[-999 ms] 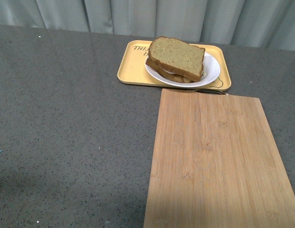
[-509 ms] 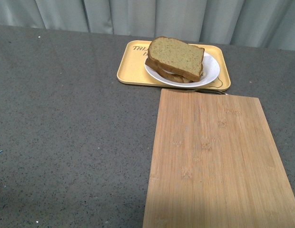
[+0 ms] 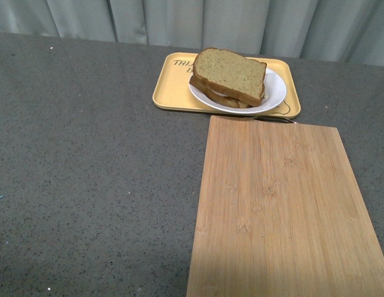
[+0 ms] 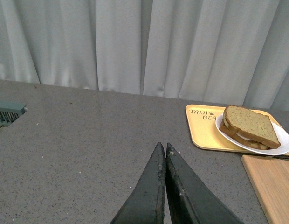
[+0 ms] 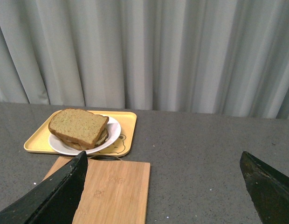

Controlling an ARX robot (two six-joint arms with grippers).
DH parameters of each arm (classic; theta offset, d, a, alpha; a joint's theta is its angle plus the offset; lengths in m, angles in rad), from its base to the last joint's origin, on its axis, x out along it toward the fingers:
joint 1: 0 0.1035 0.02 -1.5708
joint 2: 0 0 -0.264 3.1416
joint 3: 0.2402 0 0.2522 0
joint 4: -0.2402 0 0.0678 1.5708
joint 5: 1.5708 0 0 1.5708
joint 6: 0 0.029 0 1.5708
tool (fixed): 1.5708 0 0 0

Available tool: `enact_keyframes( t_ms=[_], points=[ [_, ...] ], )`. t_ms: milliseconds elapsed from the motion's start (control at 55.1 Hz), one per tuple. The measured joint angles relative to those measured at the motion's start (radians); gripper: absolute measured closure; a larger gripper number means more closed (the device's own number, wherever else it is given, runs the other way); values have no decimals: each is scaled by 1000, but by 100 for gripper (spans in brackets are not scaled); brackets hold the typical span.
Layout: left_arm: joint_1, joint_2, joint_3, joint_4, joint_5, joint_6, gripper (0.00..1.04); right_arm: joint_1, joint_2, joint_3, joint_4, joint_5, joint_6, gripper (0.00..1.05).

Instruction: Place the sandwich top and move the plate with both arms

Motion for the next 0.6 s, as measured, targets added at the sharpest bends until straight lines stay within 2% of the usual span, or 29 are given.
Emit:
enact_keyframes(
  t_ms=[454, 509, 563, 599],
  points=[
    [0, -130, 0, -132, 0, 0, 101, 0, 0, 0, 0, 0, 0, 9],
    [0, -237, 0, -275, 0, 0, 101, 0, 0, 0, 0, 0, 0, 9],
    [0, -288, 0, -298, 0, 0, 100, 0, 0, 0, 0, 0, 0, 9],
    [0, -292, 0, -299, 0, 0, 95, 0, 0, 0, 0, 0, 0, 9]
  ],
)
